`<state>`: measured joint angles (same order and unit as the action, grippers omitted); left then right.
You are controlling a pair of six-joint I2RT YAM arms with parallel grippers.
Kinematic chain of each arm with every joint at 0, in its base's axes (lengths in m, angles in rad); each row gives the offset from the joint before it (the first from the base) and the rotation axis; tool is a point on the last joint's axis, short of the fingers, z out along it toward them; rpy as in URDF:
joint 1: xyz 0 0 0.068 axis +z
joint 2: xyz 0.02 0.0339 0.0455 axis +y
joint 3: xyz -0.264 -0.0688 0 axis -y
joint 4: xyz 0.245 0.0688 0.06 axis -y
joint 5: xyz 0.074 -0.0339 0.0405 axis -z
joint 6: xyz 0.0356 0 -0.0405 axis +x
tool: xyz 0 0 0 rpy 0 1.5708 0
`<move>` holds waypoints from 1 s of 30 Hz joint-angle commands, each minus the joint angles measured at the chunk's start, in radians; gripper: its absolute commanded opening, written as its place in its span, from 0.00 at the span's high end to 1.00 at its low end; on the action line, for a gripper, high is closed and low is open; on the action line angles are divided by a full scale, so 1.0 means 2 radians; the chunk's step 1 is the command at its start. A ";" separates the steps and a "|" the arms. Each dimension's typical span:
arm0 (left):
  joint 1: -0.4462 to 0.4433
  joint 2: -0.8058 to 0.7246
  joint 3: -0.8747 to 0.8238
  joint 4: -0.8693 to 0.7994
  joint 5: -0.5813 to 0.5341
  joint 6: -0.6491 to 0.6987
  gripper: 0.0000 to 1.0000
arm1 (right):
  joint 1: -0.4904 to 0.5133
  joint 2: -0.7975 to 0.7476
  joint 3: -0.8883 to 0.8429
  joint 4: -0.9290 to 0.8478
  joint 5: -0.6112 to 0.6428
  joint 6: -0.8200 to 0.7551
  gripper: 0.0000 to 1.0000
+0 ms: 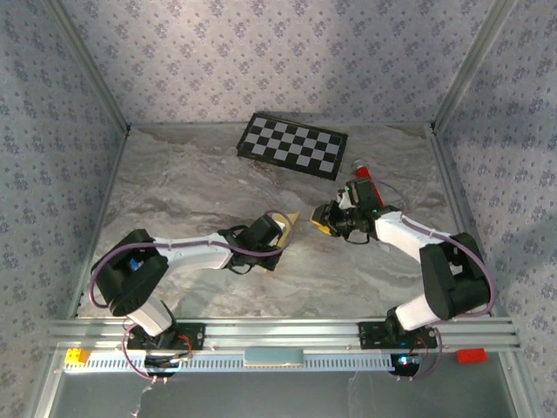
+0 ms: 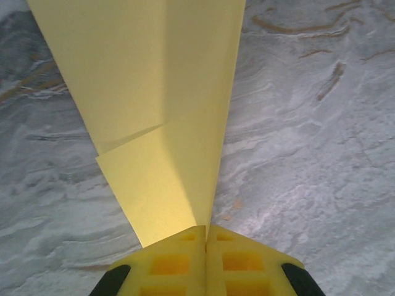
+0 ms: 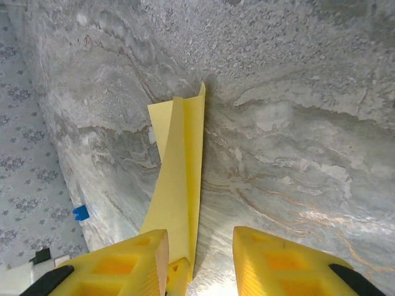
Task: Fold a paper plane with a square sheet of paper (pick it up from the middle)
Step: Fold the wing for the fifth time at the center of the table.
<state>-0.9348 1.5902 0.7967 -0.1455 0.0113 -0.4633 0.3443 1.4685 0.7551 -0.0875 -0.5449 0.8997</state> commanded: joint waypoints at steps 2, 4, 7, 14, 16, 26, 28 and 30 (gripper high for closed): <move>0.016 0.010 -0.006 0.045 0.084 -0.017 1.00 | -0.002 -0.015 -0.012 -0.007 0.007 -0.014 0.67; 0.021 0.015 -0.010 0.061 0.102 -0.026 1.00 | -0.002 -0.018 -0.018 0.002 0.006 -0.013 0.67; 0.028 0.022 -0.016 0.087 0.128 -0.039 1.00 | -0.001 -0.020 -0.023 0.016 0.004 -0.012 0.70; 0.043 0.034 -0.032 0.137 0.165 -0.067 1.00 | 0.025 -0.047 -0.062 0.090 0.048 -0.034 0.74; 0.043 0.033 -0.036 0.145 0.167 -0.070 1.00 | 0.036 -0.061 -0.075 0.105 0.063 -0.054 0.75; 0.054 0.036 -0.078 0.250 0.178 -0.107 1.00 | 0.029 -0.031 -0.070 0.109 0.002 -0.051 0.75; 0.055 0.037 -0.093 0.289 0.185 -0.108 1.00 | 0.031 -0.023 -0.067 0.115 -0.005 -0.051 0.75; 0.062 0.043 -0.094 0.299 0.208 -0.109 1.00 | 0.034 -0.018 -0.064 0.116 -0.010 -0.053 0.75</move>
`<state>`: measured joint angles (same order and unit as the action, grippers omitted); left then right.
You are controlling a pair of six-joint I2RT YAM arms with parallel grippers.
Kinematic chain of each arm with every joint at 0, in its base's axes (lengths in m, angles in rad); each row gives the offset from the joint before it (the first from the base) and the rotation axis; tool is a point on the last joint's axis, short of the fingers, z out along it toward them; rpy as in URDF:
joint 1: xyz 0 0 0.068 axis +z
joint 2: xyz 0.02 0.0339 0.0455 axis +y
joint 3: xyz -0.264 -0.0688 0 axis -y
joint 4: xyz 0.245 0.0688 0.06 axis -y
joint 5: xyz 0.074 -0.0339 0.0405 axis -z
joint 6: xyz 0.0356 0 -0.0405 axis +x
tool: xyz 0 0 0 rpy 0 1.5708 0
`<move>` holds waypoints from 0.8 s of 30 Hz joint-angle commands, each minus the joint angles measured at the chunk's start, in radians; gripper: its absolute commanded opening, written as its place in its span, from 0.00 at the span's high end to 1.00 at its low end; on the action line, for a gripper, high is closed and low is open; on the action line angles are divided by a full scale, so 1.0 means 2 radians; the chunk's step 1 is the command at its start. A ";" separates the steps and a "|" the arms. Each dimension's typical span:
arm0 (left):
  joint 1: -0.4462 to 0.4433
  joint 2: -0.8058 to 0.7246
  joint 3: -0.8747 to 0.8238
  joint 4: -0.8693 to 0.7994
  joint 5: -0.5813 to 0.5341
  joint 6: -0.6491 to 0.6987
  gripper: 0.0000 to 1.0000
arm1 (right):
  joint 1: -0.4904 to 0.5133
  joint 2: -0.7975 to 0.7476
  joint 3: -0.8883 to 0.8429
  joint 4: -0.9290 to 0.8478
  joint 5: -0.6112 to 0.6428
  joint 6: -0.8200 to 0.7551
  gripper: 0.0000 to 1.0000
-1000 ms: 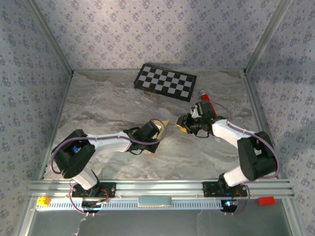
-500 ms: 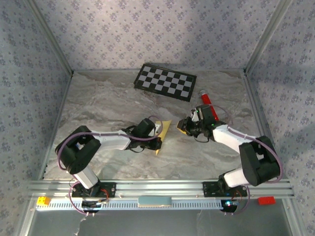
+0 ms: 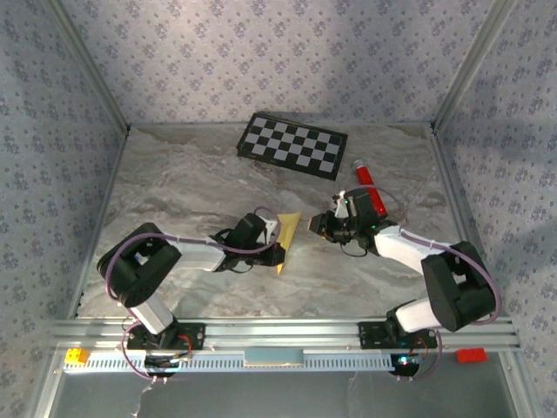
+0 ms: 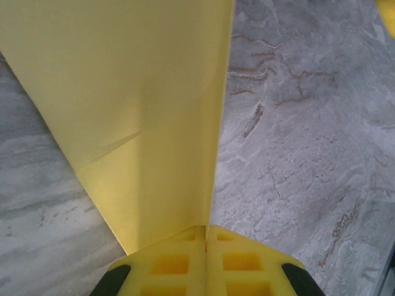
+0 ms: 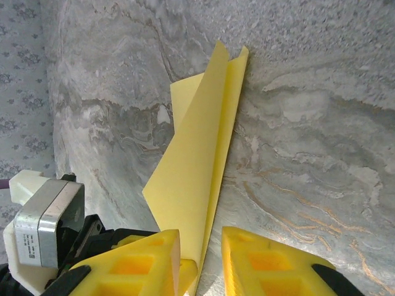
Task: Fold a paper plane with a square sheet of paper (pick it up from the middle)
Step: Fold the wing for the fifth time at the center of the table.
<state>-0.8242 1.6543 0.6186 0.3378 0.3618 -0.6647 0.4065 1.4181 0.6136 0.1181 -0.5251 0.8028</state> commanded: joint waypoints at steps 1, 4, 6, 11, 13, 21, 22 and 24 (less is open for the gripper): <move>0.011 0.017 0.001 0.050 0.048 -0.008 1.00 | 0.006 0.010 0.009 0.014 -0.022 -0.006 0.74; 0.020 0.037 -0.001 0.080 0.083 -0.022 1.00 | 0.011 0.020 0.014 0.015 -0.025 -0.009 0.74; 0.025 0.046 -0.010 0.108 0.093 -0.035 1.00 | 0.014 0.027 0.016 0.018 -0.027 -0.009 0.74; 0.032 0.063 -0.012 0.133 0.112 -0.054 1.00 | 0.020 0.038 0.021 0.022 -0.029 -0.012 0.74; 0.031 0.063 -0.018 0.148 0.108 -0.060 1.00 | 0.019 0.042 0.022 0.023 -0.029 -0.010 0.74; 0.037 0.060 -0.033 0.183 0.107 -0.082 1.00 | 0.019 0.041 0.022 0.015 -0.027 -0.015 0.74; 0.036 0.060 -0.036 0.187 0.107 -0.085 1.00 | 0.019 0.041 0.022 0.014 -0.027 -0.015 0.74; 0.038 0.061 -0.041 0.191 0.106 -0.089 1.00 | 0.019 0.042 0.022 0.013 -0.026 -0.016 0.74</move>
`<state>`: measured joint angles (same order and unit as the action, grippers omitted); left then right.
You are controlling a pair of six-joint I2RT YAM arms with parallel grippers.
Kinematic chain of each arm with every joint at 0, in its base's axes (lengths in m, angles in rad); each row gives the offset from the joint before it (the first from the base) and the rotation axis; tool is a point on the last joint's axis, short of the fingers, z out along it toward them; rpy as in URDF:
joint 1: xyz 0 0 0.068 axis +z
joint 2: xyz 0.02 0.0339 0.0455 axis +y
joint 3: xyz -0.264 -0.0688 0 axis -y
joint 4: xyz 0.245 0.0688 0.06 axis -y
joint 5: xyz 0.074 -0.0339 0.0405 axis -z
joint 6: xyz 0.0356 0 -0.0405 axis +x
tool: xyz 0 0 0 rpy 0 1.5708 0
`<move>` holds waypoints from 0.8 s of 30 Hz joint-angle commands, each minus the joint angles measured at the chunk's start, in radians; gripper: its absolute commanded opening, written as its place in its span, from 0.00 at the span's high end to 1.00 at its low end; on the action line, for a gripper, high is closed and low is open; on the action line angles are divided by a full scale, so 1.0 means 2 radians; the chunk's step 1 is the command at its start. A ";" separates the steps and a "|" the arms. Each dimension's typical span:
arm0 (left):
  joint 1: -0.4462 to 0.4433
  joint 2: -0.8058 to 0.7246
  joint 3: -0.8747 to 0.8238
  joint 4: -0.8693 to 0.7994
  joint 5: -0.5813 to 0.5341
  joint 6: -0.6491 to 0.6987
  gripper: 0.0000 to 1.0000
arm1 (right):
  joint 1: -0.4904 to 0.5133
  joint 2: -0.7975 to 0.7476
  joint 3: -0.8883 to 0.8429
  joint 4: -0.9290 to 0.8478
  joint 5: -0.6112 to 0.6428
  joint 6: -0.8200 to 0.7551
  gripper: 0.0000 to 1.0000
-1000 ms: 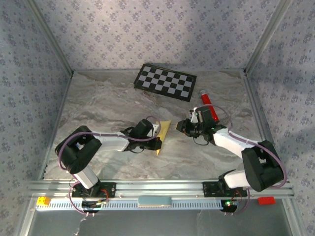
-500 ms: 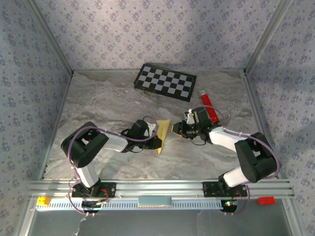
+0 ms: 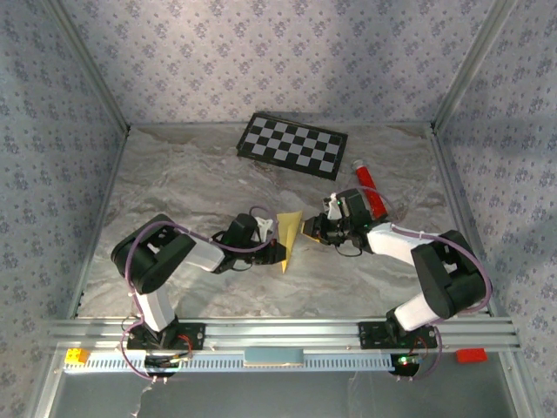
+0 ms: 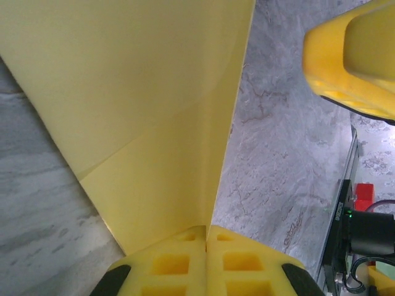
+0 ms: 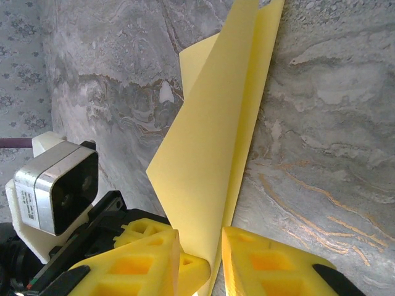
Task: Fold a paper plane with a square sheet of paper (pick it up from the middle)
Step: Fold the wing for the fifth time at the center of the table.
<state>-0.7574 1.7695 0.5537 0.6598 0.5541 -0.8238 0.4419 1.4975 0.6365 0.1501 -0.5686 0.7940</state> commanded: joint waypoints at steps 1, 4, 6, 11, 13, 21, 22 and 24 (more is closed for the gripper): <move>0.006 0.004 -0.010 0.034 0.011 -0.011 1.00 | 0.001 0.002 0.012 -0.003 -0.005 -0.012 0.74; 0.006 0.004 -0.019 0.046 0.012 -0.018 1.00 | 0.000 0.003 0.013 -0.004 -0.006 -0.014 0.74; 0.008 0.007 -0.025 0.057 0.014 -0.024 1.00 | 0.001 0.003 0.015 -0.005 -0.008 -0.014 0.74; 0.013 0.021 -0.032 0.090 0.030 -0.039 1.00 | 0.002 0.004 0.015 0.000 -0.013 -0.017 0.75; 0.015 0.027 -0.038 0.108 0.033 -0.049 1.00 | 0.004 0.006 0.014 0.006 -0.016 -0.017 0.76; 0.019 0.042 -0.048 0.143 0.037 -0.072 1.00 | 0.015 0.022 0.023 0.012 -0.027 -0.021 0.79; 0.019 0.042 -0.048 0.143 0.038 -0.074 1.00 | 0.017 0.025 0.026 0.014 -0.030 -0.023 0.79; 0.020 0.042 -0.048 0.141 0.038 -0.076 1.00 | 0.022 0.034 0.035 0.012 -0.035 -0.028 0.79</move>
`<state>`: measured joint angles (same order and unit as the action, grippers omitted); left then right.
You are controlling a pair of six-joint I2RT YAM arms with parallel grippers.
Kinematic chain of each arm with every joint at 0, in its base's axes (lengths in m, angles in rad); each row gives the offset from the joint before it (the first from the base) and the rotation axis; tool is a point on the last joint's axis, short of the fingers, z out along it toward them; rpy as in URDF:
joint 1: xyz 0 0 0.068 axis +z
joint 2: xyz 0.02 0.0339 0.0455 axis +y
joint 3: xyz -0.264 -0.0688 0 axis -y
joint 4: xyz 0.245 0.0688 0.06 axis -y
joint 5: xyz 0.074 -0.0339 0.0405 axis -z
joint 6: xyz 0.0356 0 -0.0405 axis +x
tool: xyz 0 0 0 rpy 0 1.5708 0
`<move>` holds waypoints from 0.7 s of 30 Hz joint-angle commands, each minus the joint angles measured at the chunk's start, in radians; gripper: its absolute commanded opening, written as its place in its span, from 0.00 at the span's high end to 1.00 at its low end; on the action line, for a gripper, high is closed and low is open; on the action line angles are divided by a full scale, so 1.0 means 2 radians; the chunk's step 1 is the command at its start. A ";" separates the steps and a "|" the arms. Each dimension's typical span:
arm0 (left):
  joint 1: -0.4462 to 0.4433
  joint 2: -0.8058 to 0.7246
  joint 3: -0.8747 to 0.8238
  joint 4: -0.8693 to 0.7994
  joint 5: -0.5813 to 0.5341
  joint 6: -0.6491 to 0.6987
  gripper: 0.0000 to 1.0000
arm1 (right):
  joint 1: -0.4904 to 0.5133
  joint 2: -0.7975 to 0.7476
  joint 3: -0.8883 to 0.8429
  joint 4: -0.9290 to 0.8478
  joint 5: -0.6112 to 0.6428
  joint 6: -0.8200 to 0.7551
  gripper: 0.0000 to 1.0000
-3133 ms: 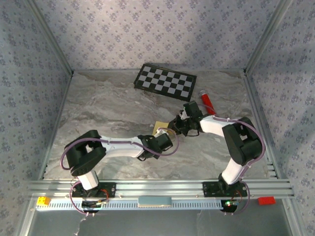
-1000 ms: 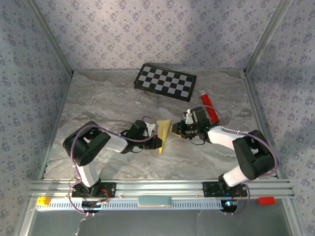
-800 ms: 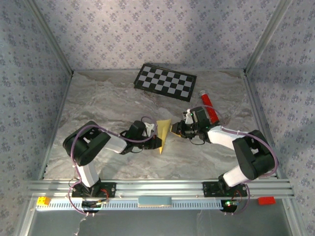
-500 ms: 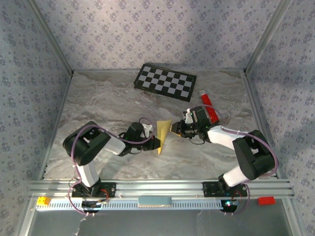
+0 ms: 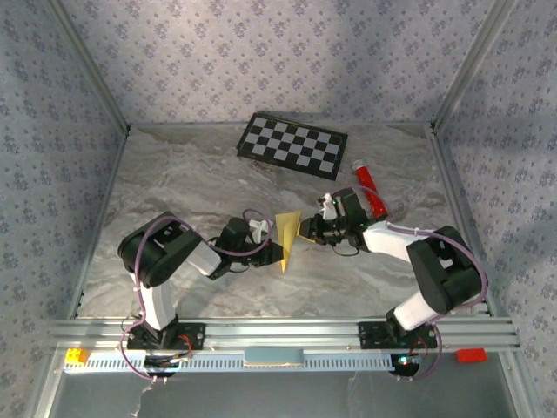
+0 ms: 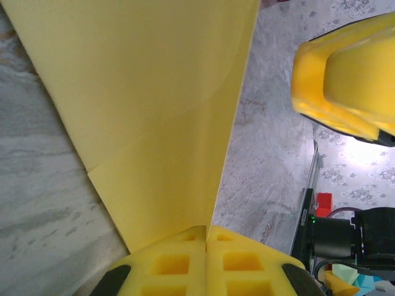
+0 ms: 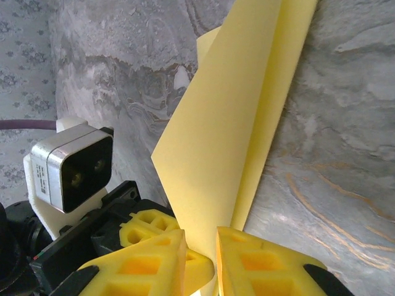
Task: Fold a paper plane with a square sheet of paper (pick it up from the middle)
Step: Fold the wing for the fifth time at the center of the table.
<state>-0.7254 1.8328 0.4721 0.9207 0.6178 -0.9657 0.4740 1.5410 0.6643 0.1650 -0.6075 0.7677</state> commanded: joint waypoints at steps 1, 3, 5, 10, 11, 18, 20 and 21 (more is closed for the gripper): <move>0.005 0.011 -0.007 0.009 0.006 -0.006 1.00 | 0.009 0.016 0.027 0.004 -0.019 -0.018 0.80; 0.007 0.011 -0.007 0.002 0.006 -0.009 1.00 | 0.013 0.024 0.037 0.003 -0.027 -0.023 0.82; 0.009 0.012 -0.007 -0.002 0.007 -0.012 1.00 | 0.016 0.033 0.045 0.001 -0.028 -0.026 0.85; 0.010 0.012 -0.008 -0.008 0.008 -0.016 1.00 | 0.018 0.063 0.062 0.004 -0.035 -0.025 0.90; 0.011 0.013 -0.008 -0.010 0.008 -0.018 1.00 | 0.018 0.068 0.065 0.005 -0.037 -0.024 0.91; 0.014 0.018 -0.011 -0.015 0.009 -0.030 1.00 | 0.017 0.096 0.076 0.012 -0.041 -0.023 0.92; 0.016 0.018 -0.014 -0.014 0.007 -0.033 1.00 | 0.016 0.102 0.078 0.013 -0.042 -0.021 0.92; 0.015 0.019 -0.015 -0.013 0.007 -0.035 1.00 | 0.015 0.103 0.079 0.014 -0.042 -0.022 0.92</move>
<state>-0.7021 1.8404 0.4709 0.9234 0.6327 -1.0298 0.5064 1.7290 0.7921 0.1776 -0.6704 0.7391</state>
